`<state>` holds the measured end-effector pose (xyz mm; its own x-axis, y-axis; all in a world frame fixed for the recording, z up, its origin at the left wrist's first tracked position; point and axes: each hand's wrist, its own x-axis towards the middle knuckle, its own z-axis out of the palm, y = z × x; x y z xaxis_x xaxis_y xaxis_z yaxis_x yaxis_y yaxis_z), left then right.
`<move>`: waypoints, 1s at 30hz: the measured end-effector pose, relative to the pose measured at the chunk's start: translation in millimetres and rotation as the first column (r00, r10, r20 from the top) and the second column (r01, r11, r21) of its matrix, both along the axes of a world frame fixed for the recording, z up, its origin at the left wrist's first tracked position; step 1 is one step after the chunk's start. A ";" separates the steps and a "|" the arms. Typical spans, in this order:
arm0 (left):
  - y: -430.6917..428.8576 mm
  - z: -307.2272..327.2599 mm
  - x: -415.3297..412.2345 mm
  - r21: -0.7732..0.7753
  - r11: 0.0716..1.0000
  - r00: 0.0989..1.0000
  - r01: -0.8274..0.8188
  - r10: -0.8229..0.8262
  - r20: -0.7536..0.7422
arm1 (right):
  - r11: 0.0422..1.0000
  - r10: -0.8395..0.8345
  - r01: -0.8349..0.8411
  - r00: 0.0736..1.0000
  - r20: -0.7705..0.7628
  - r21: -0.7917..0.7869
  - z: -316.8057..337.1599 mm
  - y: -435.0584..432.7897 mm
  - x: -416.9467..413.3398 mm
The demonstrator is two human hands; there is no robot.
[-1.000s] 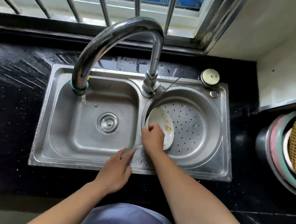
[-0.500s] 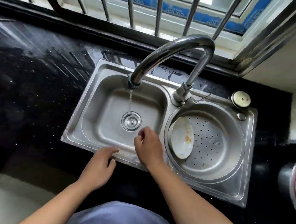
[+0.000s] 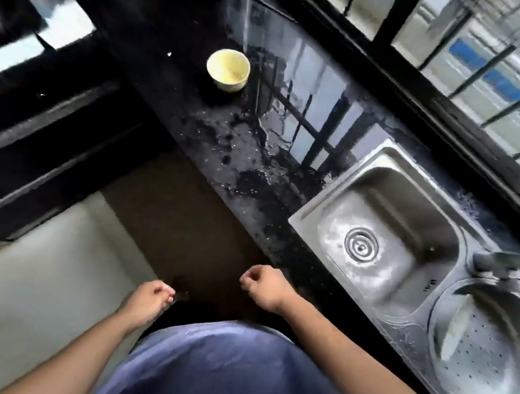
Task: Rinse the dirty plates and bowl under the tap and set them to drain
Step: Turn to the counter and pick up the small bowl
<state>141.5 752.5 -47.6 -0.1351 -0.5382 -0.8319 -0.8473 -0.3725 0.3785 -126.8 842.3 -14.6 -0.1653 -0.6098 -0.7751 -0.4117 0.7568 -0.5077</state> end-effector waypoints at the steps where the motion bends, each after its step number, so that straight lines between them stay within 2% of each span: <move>1: -12.9 -4.4 28.3 0.021 0.999 0.999 -0.038 0.037 0.026 | 1.000 0.007 -0.007 1.000 -0.022 0.023 -2.3 -16.8 17.2; 5: -67.6 -16.4 117.3 0.083 0.991 0.990 -0.104 0.095 0.104 | 0.991 0.054 -0.038 0.991 -0.125 0.127 -15.6 -78.3 69.6; 8: -113.4 -18.7 154.0 0.085 0.976 0.977 -0.199 0.192 0.092 | 0.981 0.107 -0.077 0.980 -0.167 0.176 -24.4 -116.7 93.0; 12: -174.6 -8.4 157.2 0.098 0.954 0.959 -0.282 0.279 0.049 | 0.972 0.136 -0.088 0.968 -0.213 0.220 -32.1 -155.8 103.6; 16: -238.7 -7.4 127.4 0.079 0.960 0.961 -0.270 0.273 -0.031 | 0.964 0.010 0.058 0.967 -0.255 0.258 -39.6 -194.6 99.4; 18: -273.4 -9.8 108.1 0.091 0.965 0.966 -0.244 0.251 -0.066 | 0.961 -0.045 0.111 0.966 -0.253 0.253 -45.4 -228.2 98.2; 22: -340.2 -1.3 83.9 0.040 0.979 0.977 -0.200 0.202 -0.070 | 0.984 -0.036 0.057 0.991 -0.126 0.170 -46.1 -327.9 106.6; 27: -435.9 37.8 52.1 -0.175 0.985 0.995 -0.009 -0.008 -0.095 | 0.998 -0.056 0.055 0.998 0.029 0.030 -23.8 -448.5 105.6; 30: -488.6 55.3 12.5 -0.338 0.930 0.973 0.147 -0.197 -0.118 | 0.980 -0.192 0.194 0.979 0.064 -0.040 -8.8 -486.8 87.4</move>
